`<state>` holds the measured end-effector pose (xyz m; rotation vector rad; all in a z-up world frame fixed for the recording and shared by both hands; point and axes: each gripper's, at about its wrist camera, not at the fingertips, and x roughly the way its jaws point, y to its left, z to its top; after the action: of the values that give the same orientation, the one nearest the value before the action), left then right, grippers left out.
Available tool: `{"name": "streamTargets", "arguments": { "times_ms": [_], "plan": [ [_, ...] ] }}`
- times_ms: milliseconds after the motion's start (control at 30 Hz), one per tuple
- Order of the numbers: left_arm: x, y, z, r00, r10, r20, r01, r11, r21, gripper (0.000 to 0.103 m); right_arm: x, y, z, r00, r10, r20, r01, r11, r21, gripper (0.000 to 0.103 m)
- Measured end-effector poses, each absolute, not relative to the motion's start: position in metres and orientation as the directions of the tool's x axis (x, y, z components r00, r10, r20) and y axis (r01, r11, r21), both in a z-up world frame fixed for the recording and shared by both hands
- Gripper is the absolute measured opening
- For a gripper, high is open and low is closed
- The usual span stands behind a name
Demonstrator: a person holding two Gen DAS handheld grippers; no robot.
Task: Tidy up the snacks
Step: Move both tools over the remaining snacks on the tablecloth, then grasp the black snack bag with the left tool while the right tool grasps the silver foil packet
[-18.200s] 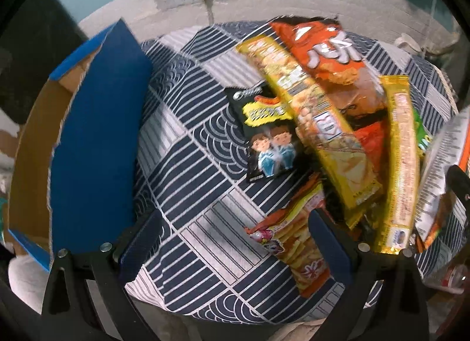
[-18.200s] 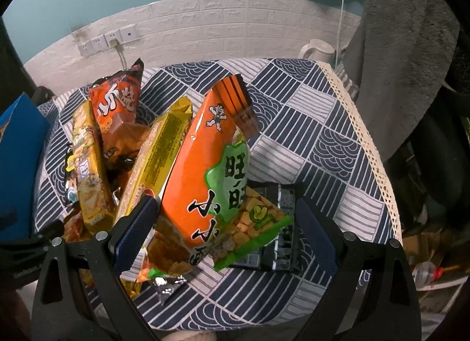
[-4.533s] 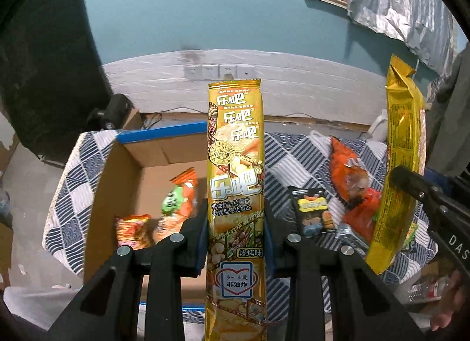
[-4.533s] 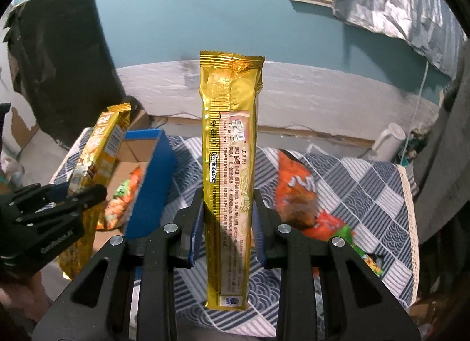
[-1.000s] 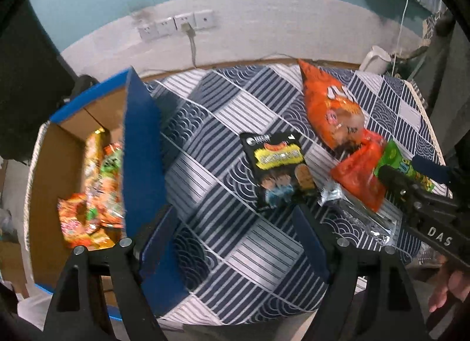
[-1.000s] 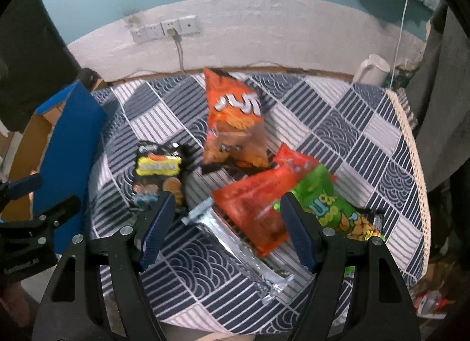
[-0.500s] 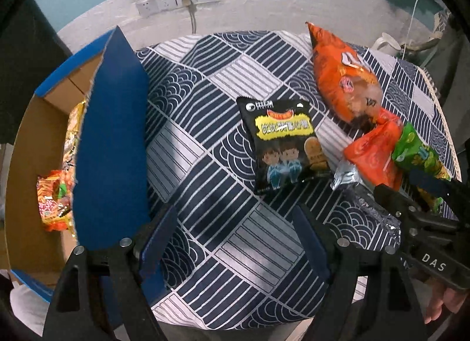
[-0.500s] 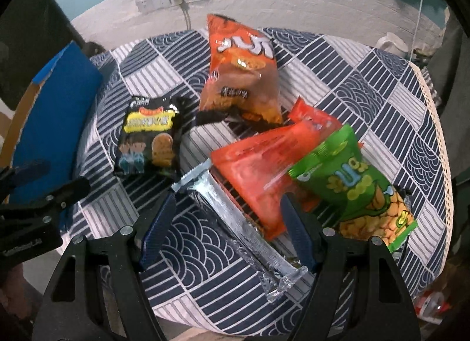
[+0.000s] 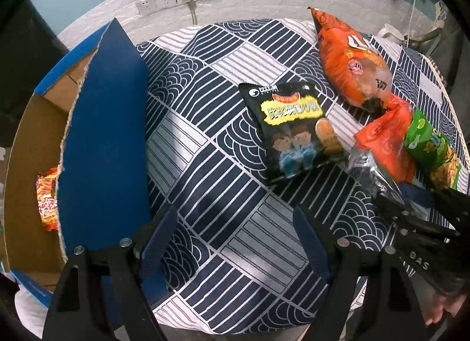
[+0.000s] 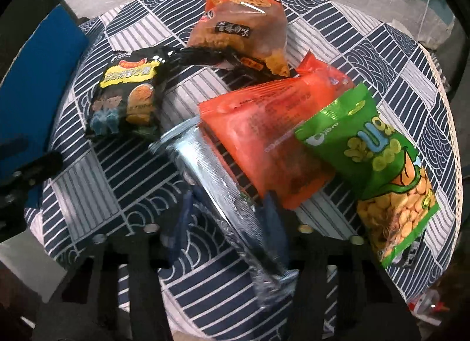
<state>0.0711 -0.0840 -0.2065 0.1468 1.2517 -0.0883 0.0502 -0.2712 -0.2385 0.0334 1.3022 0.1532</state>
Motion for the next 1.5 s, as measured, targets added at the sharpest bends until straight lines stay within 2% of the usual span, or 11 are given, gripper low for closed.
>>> {"name": "streamTargets", "arguments": {
  "times_ms": [100, 467, 567, 1100, 1500],
  "plan": [
    [0.07, -0.085, -0.208, 0.306, 0.02, -0.952, 0.159, 0.985, 0.072, 0.082, 0.045, -0.265, -0.237, 0.235, 0.141, -0.962, -0.109, 0.987, 0.118, 0.034],
    [0.07, -0.084, -0.207, 0.309, 0.014, -0.951, 0.152, 0.986, 0.063, 0.082, 0.054, -0.256, -0.25, 0.243, 0.149, -0.958, -0.108, 0.986, 0.126, 0.035],
    [0.073, -0.084, -0.209, 0.302, 0.017, -0.953, 0.141, 0.988, 0.062, 0.082, 0.048, -0.253, -0.248, 0.258, 0.141, -0.956, -0.131, 0.985, 0.11, 0.031],
    [0.113, -0.1, -0.214, 0.27, -0.04, -0.962, 0.028, 0.999, -0.033, 0.083, 0.03, -0.277, -0.202, 0.343, 0.208, -0.916, -0.073, 0.978, 0.195, 0.028],
    [0.142, -0.123, -0.217, 0.276, -0.002, -0.961, -0.004, 1.0, -0.003, 0.083, 0.039, -0.3, -0.172, 0.469, 0.18, -0.864, -0.037, 0.982, 0.184, 0.028]
  ]
}}
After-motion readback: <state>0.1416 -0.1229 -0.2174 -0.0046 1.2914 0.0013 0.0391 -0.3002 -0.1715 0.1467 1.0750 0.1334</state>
